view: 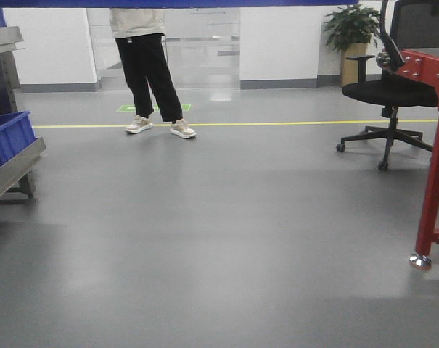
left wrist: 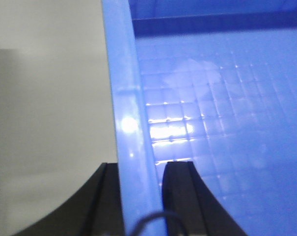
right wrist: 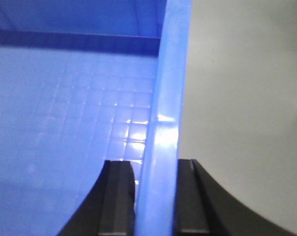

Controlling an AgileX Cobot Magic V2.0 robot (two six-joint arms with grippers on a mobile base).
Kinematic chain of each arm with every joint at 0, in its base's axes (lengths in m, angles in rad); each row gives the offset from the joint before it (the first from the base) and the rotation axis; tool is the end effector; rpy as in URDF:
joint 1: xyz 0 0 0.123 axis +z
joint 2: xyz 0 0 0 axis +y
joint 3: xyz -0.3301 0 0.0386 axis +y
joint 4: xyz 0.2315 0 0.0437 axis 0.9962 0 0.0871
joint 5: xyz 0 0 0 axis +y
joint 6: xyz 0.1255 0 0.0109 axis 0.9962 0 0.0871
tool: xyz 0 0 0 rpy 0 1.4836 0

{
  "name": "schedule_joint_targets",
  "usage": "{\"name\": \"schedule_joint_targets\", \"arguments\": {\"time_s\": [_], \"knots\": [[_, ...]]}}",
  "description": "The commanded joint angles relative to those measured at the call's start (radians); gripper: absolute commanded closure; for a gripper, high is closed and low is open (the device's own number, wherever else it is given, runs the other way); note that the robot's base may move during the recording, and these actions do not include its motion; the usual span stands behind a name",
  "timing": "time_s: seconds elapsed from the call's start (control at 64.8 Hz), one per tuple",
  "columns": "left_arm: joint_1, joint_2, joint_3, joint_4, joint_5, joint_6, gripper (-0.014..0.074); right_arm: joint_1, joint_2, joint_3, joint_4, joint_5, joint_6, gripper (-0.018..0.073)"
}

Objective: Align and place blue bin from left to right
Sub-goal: 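Turn and drive the base toward the other rack of blue bins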

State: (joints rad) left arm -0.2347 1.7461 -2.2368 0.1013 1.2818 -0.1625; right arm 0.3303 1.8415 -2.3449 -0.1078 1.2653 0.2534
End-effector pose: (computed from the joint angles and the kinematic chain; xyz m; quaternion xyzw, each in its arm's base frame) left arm 0.3674 -0.0753 0.5079 0.0254 0.9060 -0.0336 0.4211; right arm 0.3874 0.1192 0.5025 -0.0269 0.8996 0.0734 0.4296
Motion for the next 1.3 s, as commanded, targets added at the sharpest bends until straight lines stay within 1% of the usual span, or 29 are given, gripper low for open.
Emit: {"name": "schedule_joint_targets", "arguments": {"time_s": [0.0, 1.035, 1.282], "knots": [[-0.005, -0.024, -0.015, -0.002, -0.083, 0.003, 0.0707, 0.001, -0.029, -0.024, -0.014, -0.098, -0.026, 0.0711], [-0.005, -0.024, -0.015, 0.001, -0.085, 0.003, 0.0707, 0.001, -0.029, -0.024, -0.014, -0.104, -0.026, 0.0711], [-0.005, -0.024, -0.015, 0.003, -0.085, 0.003, 0.0707, 0.001, -0.026, -0.024, -0.014, -0.152, -0.026, 0.0711]]}}
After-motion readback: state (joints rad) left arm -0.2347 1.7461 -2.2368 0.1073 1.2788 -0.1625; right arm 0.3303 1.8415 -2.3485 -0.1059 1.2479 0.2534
